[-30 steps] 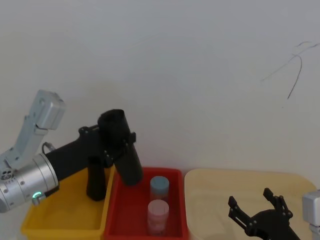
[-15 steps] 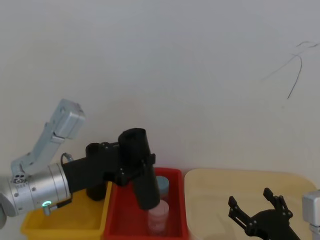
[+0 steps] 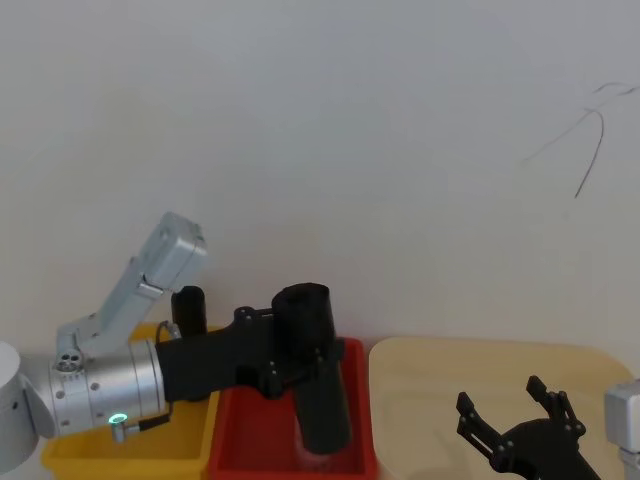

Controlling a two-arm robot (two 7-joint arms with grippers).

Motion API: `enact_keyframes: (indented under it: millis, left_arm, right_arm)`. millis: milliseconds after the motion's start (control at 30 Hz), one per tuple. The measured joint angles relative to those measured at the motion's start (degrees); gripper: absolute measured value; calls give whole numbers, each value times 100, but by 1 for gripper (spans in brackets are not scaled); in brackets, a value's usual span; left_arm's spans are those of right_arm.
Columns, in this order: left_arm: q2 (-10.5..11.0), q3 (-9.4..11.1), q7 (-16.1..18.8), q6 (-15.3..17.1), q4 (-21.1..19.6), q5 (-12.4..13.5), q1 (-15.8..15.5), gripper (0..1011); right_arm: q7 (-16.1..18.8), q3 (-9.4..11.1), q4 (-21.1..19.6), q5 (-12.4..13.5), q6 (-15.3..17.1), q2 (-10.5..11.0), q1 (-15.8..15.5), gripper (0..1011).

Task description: Pick up the garbage bag with the one hand and transfer it to the other hand.

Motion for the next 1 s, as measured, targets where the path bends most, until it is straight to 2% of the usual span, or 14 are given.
enact_keyframes:
  millis: [233, 467, 1000]
  left_arm:
    - [-16, 104, -95, 54, 38, -32, -55, 463]
    - [-23, 157, -141, 80, 55, -46, -84, 462]
    - [-31, 205, -189, 103, 73, -60, -110, 462]
  right_arm:
    - [58, 11, -22, 14, 29, 31, -7, 1001]
    - [343, 65, -148, 166, 225, 200, -51, 1001]
    - [1344, 253, -704, 903, 1104, 881, -225, 1001]
